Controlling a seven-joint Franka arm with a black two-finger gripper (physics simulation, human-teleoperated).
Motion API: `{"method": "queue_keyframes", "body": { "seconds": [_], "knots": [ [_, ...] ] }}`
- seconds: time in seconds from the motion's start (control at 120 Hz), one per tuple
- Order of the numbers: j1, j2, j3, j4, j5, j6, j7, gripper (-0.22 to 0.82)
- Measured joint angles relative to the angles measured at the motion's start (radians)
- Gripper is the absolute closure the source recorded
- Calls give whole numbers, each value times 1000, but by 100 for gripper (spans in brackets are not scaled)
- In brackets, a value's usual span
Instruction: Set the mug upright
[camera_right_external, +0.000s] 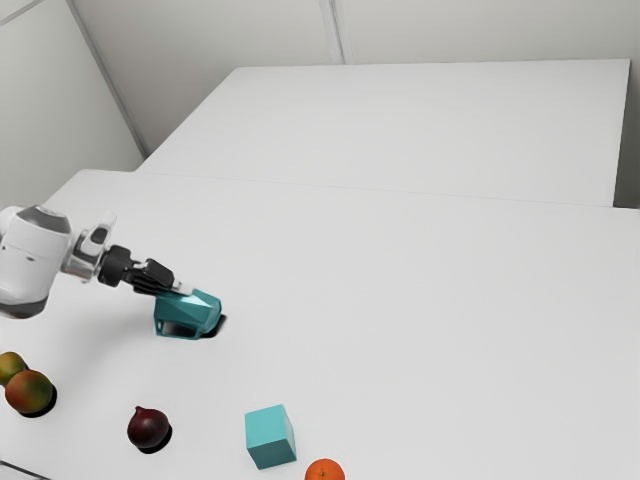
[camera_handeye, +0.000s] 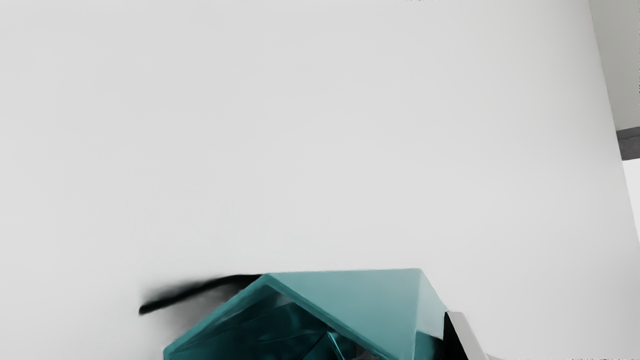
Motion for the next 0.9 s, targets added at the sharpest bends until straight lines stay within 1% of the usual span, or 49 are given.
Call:
{"method": "queue_keyframes", "body": {
  "seconds": [0.133, 0.3, 0.5, 0.683, 0.817, 0.9],
  "knots": [
    [-11, -35, 0, -8, 0, -1, 17, 74],
    [-35, -94, 1, -25, 7, -2, 34, 76],
    [-118, -184, 5, -13, 88, 3, 22, 78],
    [-217, -244, 8, 15, 262, 13, -62, 78],
    [-312, -261, 10, 49, 427, 19, -167, 79],
    [-353, -278, 10, 51, 518, 22, -242, 79]
  ]
}}
